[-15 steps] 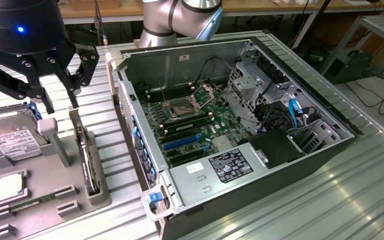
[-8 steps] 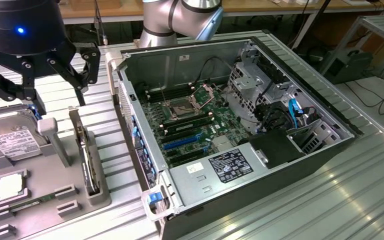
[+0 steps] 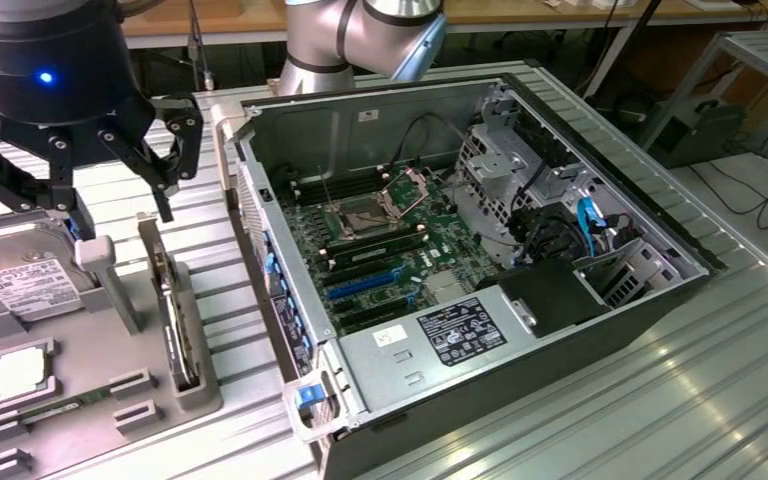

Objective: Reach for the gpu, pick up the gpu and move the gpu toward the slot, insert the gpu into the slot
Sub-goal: 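Pick up the gpu and move the gpu toward the slot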

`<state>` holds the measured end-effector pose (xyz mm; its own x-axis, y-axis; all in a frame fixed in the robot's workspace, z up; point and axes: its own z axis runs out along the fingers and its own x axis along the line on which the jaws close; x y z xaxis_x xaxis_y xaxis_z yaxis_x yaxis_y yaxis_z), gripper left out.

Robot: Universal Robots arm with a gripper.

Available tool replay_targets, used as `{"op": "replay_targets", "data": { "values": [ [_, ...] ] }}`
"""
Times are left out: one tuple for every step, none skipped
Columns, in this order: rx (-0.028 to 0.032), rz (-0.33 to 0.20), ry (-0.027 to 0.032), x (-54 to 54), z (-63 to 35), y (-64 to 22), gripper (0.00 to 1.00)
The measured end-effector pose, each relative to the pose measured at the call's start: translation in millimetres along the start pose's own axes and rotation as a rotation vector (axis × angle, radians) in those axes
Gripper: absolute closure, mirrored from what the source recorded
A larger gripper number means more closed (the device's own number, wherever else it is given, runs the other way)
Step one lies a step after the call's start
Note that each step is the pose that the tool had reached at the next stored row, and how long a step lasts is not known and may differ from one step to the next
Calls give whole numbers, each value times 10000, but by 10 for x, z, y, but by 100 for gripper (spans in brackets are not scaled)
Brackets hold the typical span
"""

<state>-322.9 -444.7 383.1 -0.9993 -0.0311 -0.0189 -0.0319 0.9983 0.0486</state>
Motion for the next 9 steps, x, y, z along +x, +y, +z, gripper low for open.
{"op": "replay_targets", "data": {
  "values": [
    [0,2,10,0,7,-7,40],
    [1,2,16,0,14,-14,40],
    [0,2,17,1,24,-24,40],
    [1,2,17,1,33,-33,40],
    [3,2,18,2,41,-44,40],
    [5,3,18,2,51,-58,40],
    [8,3,16,3,63,-72,40],
    [12,3,17,4,71,-88,40],
    [18,7,16,5,84,-126,40]
  ]
}}
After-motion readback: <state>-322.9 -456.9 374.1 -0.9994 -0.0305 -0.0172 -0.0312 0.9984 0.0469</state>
